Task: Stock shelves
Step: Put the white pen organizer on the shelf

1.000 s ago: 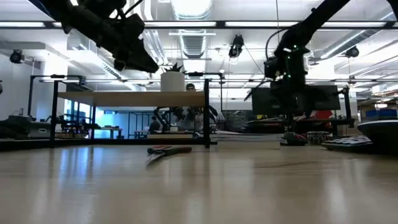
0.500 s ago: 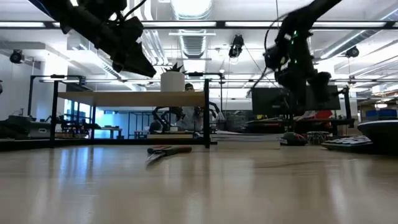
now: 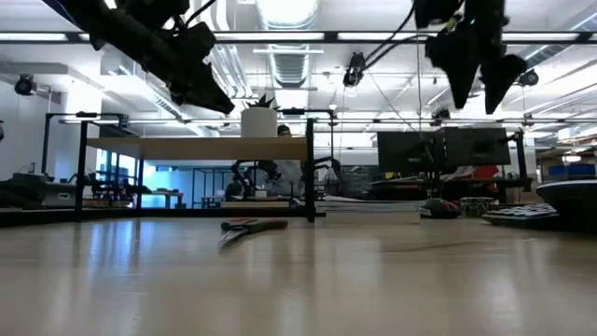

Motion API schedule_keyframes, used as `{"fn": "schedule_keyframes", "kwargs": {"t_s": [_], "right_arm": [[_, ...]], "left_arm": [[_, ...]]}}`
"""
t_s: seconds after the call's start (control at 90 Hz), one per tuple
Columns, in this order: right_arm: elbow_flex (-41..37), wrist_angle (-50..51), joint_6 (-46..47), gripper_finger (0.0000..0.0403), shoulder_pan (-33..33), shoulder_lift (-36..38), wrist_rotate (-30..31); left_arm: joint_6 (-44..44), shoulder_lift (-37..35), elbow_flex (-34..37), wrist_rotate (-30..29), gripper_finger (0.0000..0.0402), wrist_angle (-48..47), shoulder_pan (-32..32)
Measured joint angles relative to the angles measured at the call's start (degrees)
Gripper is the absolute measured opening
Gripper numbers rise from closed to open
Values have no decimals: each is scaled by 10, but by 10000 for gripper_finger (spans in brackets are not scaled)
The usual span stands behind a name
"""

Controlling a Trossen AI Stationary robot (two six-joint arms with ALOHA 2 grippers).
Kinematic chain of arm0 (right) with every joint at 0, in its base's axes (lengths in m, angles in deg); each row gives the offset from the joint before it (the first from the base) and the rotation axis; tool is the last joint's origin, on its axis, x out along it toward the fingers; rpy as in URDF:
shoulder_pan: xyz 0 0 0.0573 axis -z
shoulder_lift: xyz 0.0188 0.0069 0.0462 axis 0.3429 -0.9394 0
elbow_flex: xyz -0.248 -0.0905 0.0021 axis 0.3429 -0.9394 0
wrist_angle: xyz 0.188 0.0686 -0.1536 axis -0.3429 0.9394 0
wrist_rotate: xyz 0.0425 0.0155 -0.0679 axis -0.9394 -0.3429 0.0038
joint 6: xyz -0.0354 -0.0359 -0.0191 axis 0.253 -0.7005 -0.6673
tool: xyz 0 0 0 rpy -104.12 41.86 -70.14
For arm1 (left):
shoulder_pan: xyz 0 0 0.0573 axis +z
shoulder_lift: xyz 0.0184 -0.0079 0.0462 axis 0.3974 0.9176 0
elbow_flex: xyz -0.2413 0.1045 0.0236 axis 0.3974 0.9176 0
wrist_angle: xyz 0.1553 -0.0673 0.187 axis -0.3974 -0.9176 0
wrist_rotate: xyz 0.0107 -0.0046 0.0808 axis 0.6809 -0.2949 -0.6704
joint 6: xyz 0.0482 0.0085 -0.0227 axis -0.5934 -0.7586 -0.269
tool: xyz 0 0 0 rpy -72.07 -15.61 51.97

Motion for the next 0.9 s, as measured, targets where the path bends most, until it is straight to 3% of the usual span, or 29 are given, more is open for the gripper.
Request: {"fn": "schedule_keyframes", "kwargs": {"t_s": [0.189,0.622,0.9], "right_arm": [[-7,-2,125,394,-152,9,0],[-7,-29,489,394,-517,-39,-6],[-2,-135,658,394,-637,-110,-50]], "left_arm": [[14,0,0,29,115,-7,0],[31,0,0,32,103,-13,-2],[31,0,0,32,117,-13,-2]]}}
